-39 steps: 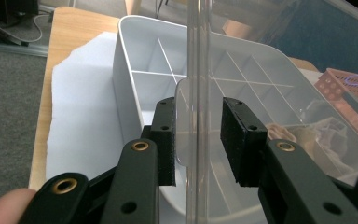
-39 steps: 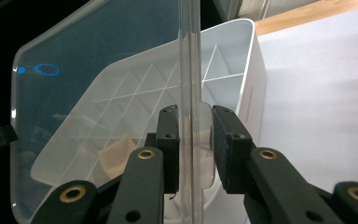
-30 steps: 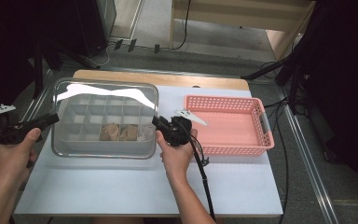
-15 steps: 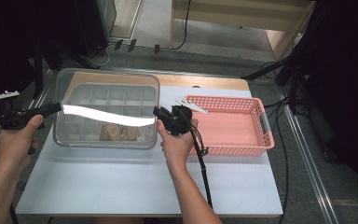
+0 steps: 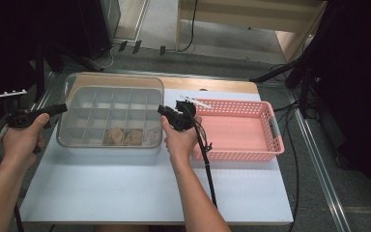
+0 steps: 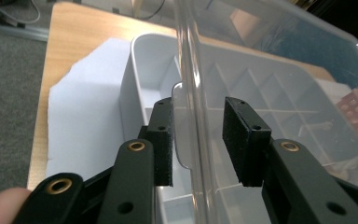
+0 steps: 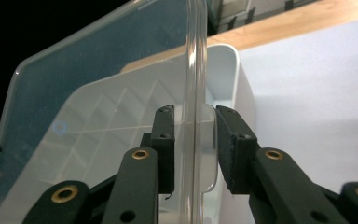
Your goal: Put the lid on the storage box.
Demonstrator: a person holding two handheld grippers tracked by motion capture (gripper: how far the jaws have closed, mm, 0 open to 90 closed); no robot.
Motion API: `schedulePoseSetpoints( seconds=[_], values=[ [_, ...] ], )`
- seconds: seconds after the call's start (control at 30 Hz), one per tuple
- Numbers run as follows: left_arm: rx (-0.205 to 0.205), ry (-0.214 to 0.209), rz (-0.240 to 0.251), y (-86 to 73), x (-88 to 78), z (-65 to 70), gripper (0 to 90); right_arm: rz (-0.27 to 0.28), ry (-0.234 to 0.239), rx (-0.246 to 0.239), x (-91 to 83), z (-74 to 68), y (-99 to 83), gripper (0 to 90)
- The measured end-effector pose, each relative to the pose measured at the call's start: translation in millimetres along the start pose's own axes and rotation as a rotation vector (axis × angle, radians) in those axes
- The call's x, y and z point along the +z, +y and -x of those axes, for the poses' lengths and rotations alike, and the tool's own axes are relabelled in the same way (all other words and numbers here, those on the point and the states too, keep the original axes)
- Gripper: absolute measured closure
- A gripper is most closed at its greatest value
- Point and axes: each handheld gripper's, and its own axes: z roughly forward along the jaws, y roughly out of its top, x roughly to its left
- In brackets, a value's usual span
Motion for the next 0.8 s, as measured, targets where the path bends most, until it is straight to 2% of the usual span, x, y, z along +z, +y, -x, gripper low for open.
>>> schedulePoseSetpoints(
  seconds=[0.1, 0.2, 0.33, 0.43, 0.57, 0.6, 0.63, 0.67, 0.7, 0.8],
  values=[
    [-0.014, -0.007, -0.016, -2.2, 6.6, -5.3, 64.4, -0.025, -0.012, 0.030, 7.2, 4.2, -1.3, 69.0],
    [-0.025, -0.015, -0.021, -5.2, 11.5, -8.3, 63.3, -0.039, -0.029, 0.036, 11.9, 6.1, -3.2, 67.7],
    [-0.033, -0.018, -0.034, -8.6, 15.6, -10.2, 62.2, -0.063, -0.045, 0.026, 17.0, 9.5, -5.3, 66.0],
    [-0.039, -0.020, -0.025, -10.3, 17.1, -10.8, 61.2, -0.061, -0.055, 0.015, 19.3, 9.5, -6.6, 64.1],
    [-0.017, -0.008, -0.022, -10.8, 17.6, -8.4, 60.0, -0.068, -0.060, -0.020, 21.6, 9.6, -8.5, 60.3],
    [0.024, 0.048, -0.008, -11.7, 17.0, -6.0, 59.1, -0.069, -0.064, -0.028, 21.9, 9.0, -8.8, 59.6],
    [0.058, 0.079, 0.004, -12.4, 16.3, -4.6, 62.8, -0.063, -0.073, -0.048, 22.1, 8.2, -9.4, 59.8],
    [0.071, 0.081, 0.017, -12.7, 15.0, -4.5, 61.9, -0.057, -0.080, -0.067, 22.5, 7.8, -9.9, 58.0],
    [0.063, 0.065, 0.022, -12.5, 13.9, -5.3, 61.8, -0.045, -0.083, -0.091, 22.4, 7.5, -10.1, 56.9],
    [0.076, 0.089, 0.028, -13.2, 10.8, -7.1, 63.6, -0.037, -0.118, -0.120, 20.7, 6.3, -10.4, 57.2]
  ],
)
